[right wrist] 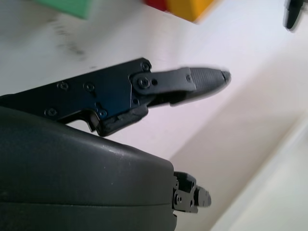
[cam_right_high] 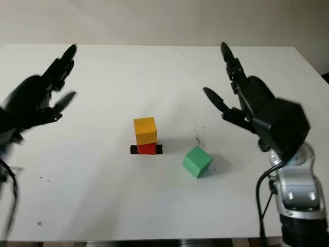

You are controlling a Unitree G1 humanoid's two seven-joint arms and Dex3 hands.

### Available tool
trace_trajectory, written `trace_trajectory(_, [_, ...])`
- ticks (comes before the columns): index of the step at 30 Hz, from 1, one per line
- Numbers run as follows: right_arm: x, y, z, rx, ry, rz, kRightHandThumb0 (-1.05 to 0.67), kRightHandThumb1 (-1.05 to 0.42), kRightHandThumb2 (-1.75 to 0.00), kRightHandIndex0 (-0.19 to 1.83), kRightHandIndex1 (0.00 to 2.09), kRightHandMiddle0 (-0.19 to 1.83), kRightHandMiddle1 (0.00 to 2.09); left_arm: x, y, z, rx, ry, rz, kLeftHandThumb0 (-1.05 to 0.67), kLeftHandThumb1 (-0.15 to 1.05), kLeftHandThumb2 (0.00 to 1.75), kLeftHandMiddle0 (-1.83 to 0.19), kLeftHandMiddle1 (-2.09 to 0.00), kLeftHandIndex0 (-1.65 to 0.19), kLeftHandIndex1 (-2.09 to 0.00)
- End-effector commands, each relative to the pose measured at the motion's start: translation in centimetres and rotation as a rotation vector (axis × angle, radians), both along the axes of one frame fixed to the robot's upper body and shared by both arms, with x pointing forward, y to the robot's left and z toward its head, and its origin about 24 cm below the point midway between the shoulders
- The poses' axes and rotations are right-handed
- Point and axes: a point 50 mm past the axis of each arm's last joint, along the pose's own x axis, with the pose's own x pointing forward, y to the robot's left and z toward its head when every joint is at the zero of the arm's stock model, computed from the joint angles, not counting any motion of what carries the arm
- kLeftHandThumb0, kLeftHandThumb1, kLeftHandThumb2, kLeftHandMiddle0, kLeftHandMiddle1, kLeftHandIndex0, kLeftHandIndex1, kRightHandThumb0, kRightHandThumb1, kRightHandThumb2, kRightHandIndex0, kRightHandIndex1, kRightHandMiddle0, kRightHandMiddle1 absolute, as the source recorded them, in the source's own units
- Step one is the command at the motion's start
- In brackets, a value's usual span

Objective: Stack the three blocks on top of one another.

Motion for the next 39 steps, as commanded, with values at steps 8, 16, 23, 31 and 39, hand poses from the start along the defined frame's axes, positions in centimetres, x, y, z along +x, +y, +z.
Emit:
trace_trajectory(8, [-1.3, 1.0, 4.0, -0.462, -0.002, 0.234, -0.60, -0.74, -0.04, 0.02, 0.10, 0.27, 0.12, -2.1, -1.1, -2.2, -0.267, 0.001, 0.068, -0.71, 1.05, 0.59, 0.05, -0.05, 0.06, -0.05])
trace_trajectory(16, [-2.4, 2.1, 5.3, -0.767, -0.044, 0.367, -0.61, -0.75, -0.06, 0.06, 0.09, 0.38, 0.09, -2.6, -1.4, -3.2, -0.266, 0.011, 0.107, -0.74, 1.05, 0.64, 0.12, -0.04, 0.13, -0.03])
trace_trajectory(23, [-2.5, 2.6, 3.3, -0.894, -0.024, 0.414, -0.63, -0.74, -0.05, 0.05, 0.06, 0.38, 0.07, -2.6, -1.8, -3.4, -0.250, 0.031, 0.121, -0.76, 1.05, 0.68, 0.19, -0.03, 0.19, -0.01])
trace_trajectory(31, [-2.5, 2.3, -0.1, -0.830, -0.012, 0.421, -0.53, -0.75, -0.05, 0.05, 0.06, 0.42, 0.07, -2.5, -2.0, -3.3, -0.267, 0.031, 0.114, -0.76, 1.05, 0.66, 0.18, -0.04, 0.19, -0.03])
trace_trajectory(39, [-1.8, 1.9, -2.8, -0.801, -0.009, 0.378, -0.58, -0.83, -0.07, 0.05, 0.06, 0.42, 0.07, -2.5, -2.1, -3.2, -0.251, 0.022, 0.105, -0.77, 1.05, 0.63, 0.17, -0.06, 0.18, -0.04])
